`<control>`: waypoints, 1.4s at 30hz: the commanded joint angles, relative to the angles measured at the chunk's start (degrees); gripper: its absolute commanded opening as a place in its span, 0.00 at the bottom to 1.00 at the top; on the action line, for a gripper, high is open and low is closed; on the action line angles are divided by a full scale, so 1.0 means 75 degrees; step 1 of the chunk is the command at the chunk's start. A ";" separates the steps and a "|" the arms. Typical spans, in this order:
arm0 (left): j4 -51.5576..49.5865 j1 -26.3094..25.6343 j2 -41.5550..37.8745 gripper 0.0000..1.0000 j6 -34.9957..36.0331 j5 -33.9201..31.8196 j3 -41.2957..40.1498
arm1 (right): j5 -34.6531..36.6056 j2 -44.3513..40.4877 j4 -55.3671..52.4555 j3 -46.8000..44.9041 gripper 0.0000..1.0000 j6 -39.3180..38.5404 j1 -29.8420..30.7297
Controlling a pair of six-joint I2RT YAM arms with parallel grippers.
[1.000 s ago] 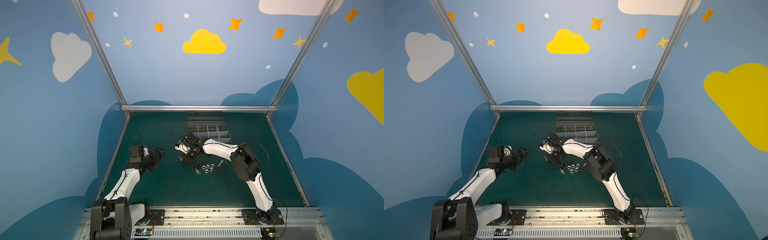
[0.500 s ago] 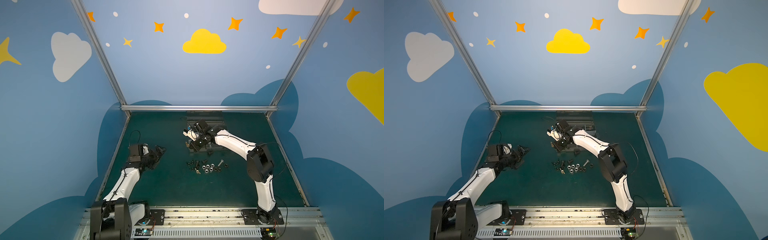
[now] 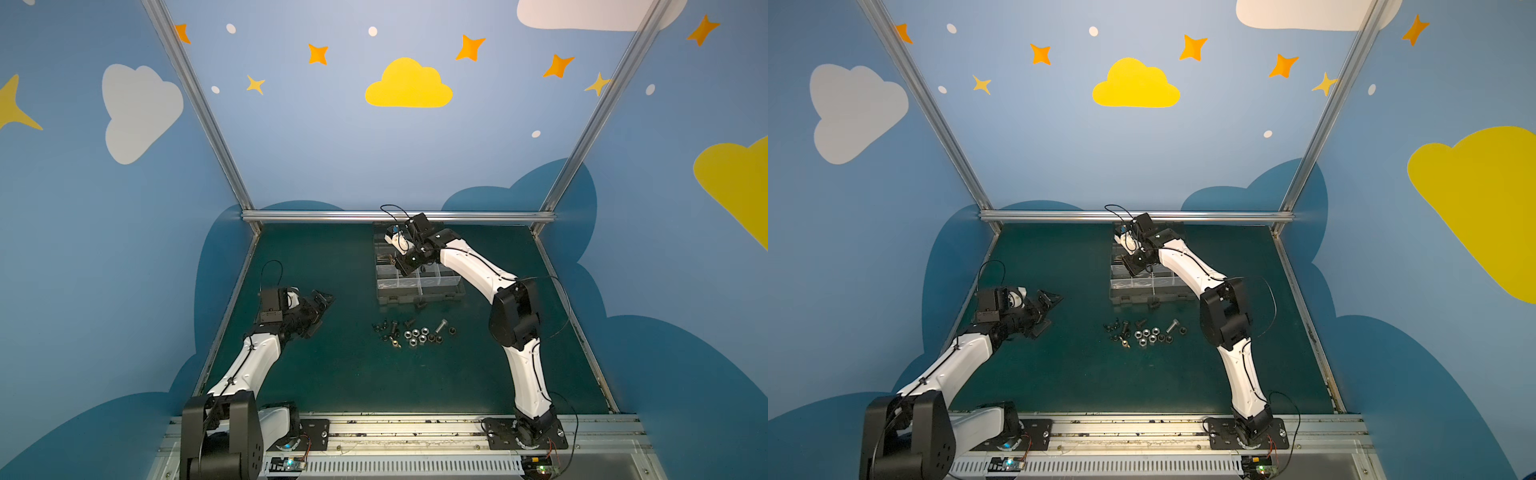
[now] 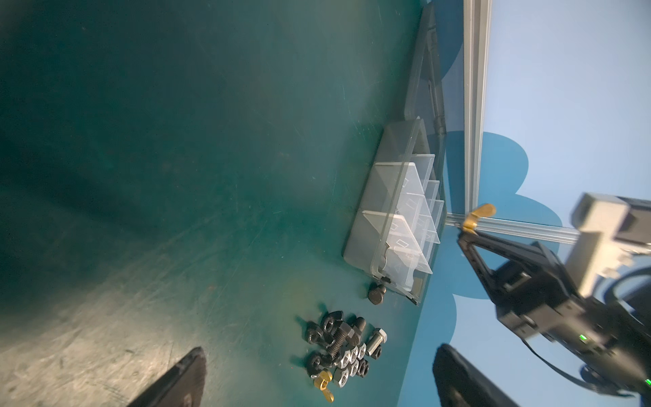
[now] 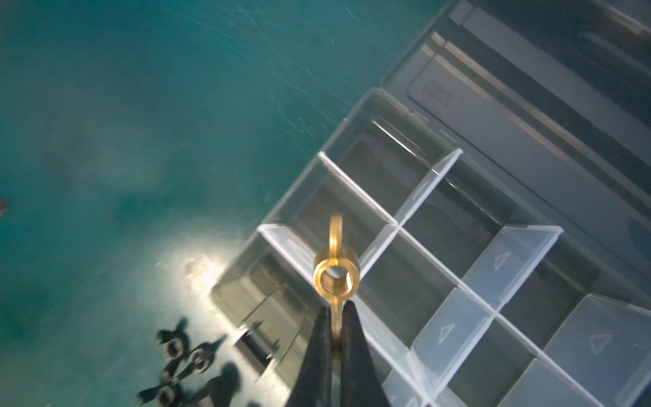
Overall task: Sort the screws and nuts into containers
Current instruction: Place the nut into the container.
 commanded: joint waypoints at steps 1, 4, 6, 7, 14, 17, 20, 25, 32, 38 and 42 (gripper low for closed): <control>0.0230 -0.0069 0.0052 1.00 -0.0084 0.0157 0.0200 | 0.0240 0.0330 -0.0442 0.0290 0.00 -0.0147 0.0021; 0.0328 -0.0150 0.0093 1.00 -0.0172 0.0129 0.0209 | 0.0252 0.0477 -0.0445 0.0395 0.00 -0.0134 0.0026; 0.0366 -0.0237 0.0156 1.00 -0.0193 0.0125 0.0254 | 0.0212 0.0519 -0.0434 0.0412 0.00 -0.0101 0.0040; 0.0367 -0.0272 0.0199 1.00 -0.0177 0.0127 0.0287 | 0.0195 0.0520 -0.0421 0.0412 0.00 -0.0099 0.0043; 0.0471 -0.0484 0.0482 1.00 -0.0176 0.0109 0.0375 | 0.0200 0.0578 -0.0337 0.0412 0.00 -0.0069 0.0132; 0.0472 -0.0523 0.0491 1.00 -0.0152 0.0092 0.0402 | 0.0245 0.0647 -0.0292 0.0415 0.00 -0.0096 0.0161; 0.0472 -0.0533 0.0524 1.00 -0.0129 0.0063 0.0423 | 0.0321 0.0759 -0.0355 0.0505 0.00 -0.0083 0.0179; 0.0517 -0.0540 0.0649 1.00 -0.0085 0.0083 0.0502 | 0.0416 0.0801 -0.0360 0.0541 0.00 -0.0080 0.0189; 0.0566 -0.0580 0.0760 1.00 -0.0070 0.0149 0.0483 | 0.0393 0.0929 -0.0414 0.0655 0.00 -0.0062 0.0208; 0.0566 -0.0588 0.0775 1.00 -0.0050 0.0174 0.0489 | 0.0497 0.1079 -0.0548 0.0854 0.23 -0.0012 0.0243; 0.0566 -0.0600 0.0798 1.00 -0.0026 0.0190 0.0489 | 0.0545 0.1049 -0.0562 0.0850 0.39 0.0011 0.0267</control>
